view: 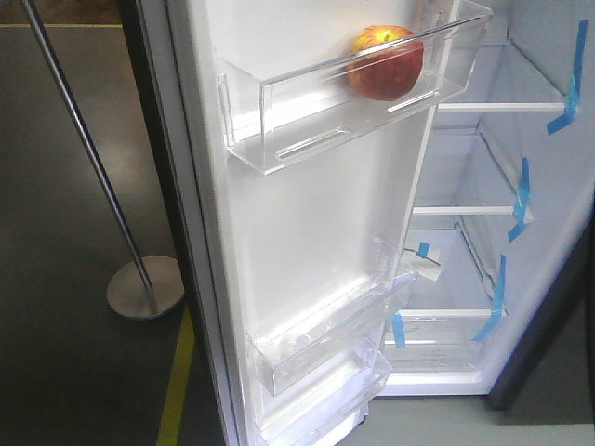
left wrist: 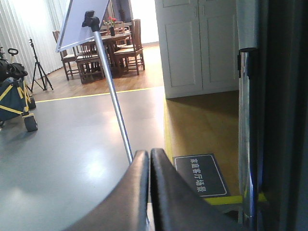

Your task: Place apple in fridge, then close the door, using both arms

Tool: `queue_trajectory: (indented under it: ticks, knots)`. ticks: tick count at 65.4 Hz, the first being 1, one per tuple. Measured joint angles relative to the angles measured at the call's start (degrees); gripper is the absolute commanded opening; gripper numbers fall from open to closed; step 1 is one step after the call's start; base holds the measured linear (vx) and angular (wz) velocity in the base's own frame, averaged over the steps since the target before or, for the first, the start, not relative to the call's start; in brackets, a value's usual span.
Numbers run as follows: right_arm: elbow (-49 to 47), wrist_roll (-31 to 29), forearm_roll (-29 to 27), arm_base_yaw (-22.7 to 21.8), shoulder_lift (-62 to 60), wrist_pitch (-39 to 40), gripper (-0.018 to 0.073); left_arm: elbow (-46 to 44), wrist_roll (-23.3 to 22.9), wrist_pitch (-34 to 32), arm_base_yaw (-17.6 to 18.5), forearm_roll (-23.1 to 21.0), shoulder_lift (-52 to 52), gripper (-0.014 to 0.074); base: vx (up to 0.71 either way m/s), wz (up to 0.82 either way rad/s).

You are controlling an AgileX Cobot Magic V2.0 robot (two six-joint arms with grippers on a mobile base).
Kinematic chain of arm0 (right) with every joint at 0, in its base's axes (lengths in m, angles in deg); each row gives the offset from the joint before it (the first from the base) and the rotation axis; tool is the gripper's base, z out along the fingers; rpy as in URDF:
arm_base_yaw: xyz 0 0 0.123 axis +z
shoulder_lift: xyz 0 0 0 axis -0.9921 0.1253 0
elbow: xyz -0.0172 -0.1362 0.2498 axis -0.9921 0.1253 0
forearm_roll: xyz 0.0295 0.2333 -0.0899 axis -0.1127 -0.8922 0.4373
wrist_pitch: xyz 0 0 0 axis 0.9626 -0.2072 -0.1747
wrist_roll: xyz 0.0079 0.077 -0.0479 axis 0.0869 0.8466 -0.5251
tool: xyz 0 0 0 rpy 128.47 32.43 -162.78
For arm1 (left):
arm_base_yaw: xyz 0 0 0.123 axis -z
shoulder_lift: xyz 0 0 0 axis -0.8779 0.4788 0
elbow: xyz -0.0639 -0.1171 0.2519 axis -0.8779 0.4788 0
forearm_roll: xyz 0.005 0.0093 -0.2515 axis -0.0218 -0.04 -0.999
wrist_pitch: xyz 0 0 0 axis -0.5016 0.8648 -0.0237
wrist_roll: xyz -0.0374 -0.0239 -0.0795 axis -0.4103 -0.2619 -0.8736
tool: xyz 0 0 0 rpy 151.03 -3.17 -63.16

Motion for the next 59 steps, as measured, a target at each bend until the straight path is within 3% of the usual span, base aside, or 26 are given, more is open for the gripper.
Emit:
queue_trajectory:
  ticks: [11,22,32,41,51,59]
  knots:
    - [-0.2,0.3,0.7,0.0,-5.9,-3.5,-0.0006,0.0,0.0,0.0,0.0,0.0,0.0,-0.0007,0.0,0.0]
    - [0.2,3.6,5.7,0.0,-9.9,-6.4,-0.0004,0.0,0.0,0.0,0.0,0.0,0.0,-0.0007,0.0,0.0]
    - [7.3,4.4,9.5,0.0,-14.4,-6.4,-0.0004,0.0,-0.5,-1.7,0.0,-0.2,0.0,-0.0007,0.0,0.0]
    - [20.2,3.5,10.0,0.0,-20.7,-4.3,-0.0004,0.0,-6.9,-6.2,0.0,-3.4,0.0,-0.0007,0.0,0.0]
    - [41.7,0.0,9.6,0.0,-30.6,5.3,-0.0004,0.0,-16.3,-10.3,0.0,-8.5,0.0,-0.0007,0.0,0.0]
    - [59.0,-0.8,9.7,0.0,-38.2,11.4,-0.0004,0.0,-20.2,-13.1,0.0,-11.9,0.0,-0.0007,0.0,0.0]
